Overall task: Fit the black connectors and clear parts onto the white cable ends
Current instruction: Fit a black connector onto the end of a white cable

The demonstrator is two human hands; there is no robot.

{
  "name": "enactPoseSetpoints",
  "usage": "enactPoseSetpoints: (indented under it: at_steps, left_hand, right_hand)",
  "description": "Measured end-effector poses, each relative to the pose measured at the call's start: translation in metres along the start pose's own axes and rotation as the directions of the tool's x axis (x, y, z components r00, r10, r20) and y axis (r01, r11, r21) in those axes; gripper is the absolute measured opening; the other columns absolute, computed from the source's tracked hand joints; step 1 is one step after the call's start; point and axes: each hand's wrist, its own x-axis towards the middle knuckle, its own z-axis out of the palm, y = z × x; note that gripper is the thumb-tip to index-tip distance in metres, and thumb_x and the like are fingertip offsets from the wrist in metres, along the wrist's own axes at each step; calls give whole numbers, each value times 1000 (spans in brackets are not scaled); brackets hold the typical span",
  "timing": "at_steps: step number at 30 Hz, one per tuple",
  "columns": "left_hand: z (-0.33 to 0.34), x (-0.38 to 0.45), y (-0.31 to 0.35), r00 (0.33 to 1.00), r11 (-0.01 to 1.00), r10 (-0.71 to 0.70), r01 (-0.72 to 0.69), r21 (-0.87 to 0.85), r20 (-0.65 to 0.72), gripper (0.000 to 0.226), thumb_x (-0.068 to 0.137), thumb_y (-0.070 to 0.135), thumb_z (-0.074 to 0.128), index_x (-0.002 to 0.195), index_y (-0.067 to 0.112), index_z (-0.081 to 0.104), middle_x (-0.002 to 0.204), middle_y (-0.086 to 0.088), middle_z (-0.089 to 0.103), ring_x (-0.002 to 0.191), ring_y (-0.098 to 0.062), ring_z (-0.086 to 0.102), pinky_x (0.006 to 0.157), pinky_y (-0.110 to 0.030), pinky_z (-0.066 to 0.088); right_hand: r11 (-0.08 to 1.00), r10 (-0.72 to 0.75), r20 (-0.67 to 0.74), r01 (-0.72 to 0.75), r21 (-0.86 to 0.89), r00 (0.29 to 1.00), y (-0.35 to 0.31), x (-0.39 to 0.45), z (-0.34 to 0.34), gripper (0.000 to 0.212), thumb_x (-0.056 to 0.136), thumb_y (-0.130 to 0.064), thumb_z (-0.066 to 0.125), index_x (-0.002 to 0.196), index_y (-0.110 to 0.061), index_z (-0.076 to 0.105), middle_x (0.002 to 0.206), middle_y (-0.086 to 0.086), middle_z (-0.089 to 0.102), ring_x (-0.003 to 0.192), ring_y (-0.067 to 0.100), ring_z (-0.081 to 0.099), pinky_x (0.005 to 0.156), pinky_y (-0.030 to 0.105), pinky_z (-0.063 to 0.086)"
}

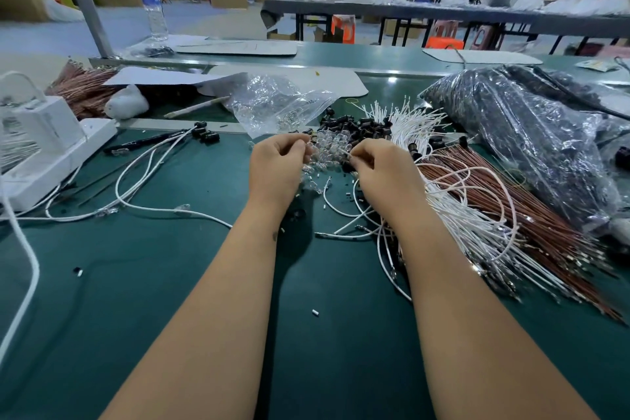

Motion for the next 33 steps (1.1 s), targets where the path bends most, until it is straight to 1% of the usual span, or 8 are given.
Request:
enactPoseSetpoints:
  at_steps: [4,7,10,17,20,25,28,33]
  left_hand:
    - [1,-1,-2,1000,998,3,-4,57,17,22,92,6,51,87,17,70,69,5,66,64,-17,56,69,-37,53]
    - [5,-3,-4,993,974,57,-78,212,103,21,92,10,52,92,17,71,76,-1,69,65,-24,60,67,-36,51]
    - [7,-4,-7,984,946,86,-130,298,156,20,92,11,53,93,18,72,79,-7,69,51,-10,47,57,-27,41]
    - [7,-5,-7,983,939,30,-90,332,183,19,90,12,54,94,19,72,84,-2,70,71,-16,59,73,-32,50]
    - [7,-6,-3,976,948,65,-125,291,207,25,91,5,51,99,19,70,92,-2,71,71,-12,60,71,-29,51]
    - [10,-7,8,984,993,22,-1,-119,175,37,90,-5,50,121,15,56,108,-8,67,95,-17,64,86,-27,53]
    - [11,-7,9,976,975,-28,74,-209,216,33,89,-4,55,118,12,59,108,-11,68,97,-20,65,88,-28,53]
    - [10,-6,8,969,931,-33,119,-344,245,21,90,1,60,108,7,67,96,-11,70,80,-15,67,82,-27,55]
  right_hand:
    - [980,1,182,35,-195,983,1,4,6,16,95,-18,54,97,-22,69,108,-4,59,96,17,56,76,30,45]
    - [966,-7,178,52,-253,984,-1,3,8,17,93,-14,54,93,-21,69,106,-5,59,94,18,57,76,32,49]
    - [963,-28,165,71,-259,986,-3,2,9,17,91,-11,53,90,-18,69,100,-3,59,89,21,58,74,35,51]
    - [973,58,135,-26,-230,989,-2,5,13,20,92,-12,52,99,-14,70,102,5,67,97,24,57,80,34,49]
    - [992,16,24,-13,-125,1000,-1,3,12,18,92,-11,56,97,-12,73,97,3,68,85,16,55,72,27,41]
    - [969,23,-171,20,248,985,-9,-3,6,9,90,-12,64,93,-15,71,83,-8,67,77,8,62,68,19,47]
    - [885,102,-138,-26,464,985,-14,-4,5,10,90,-11,64,91,-19,69,82,-8,69,79,9,66,74,23,53]
    - [730,70,3,-53,682,998,-19,-5,3,16,91,-1,62,86,-16,65,82,2,71,78,13,69,78,24,56]
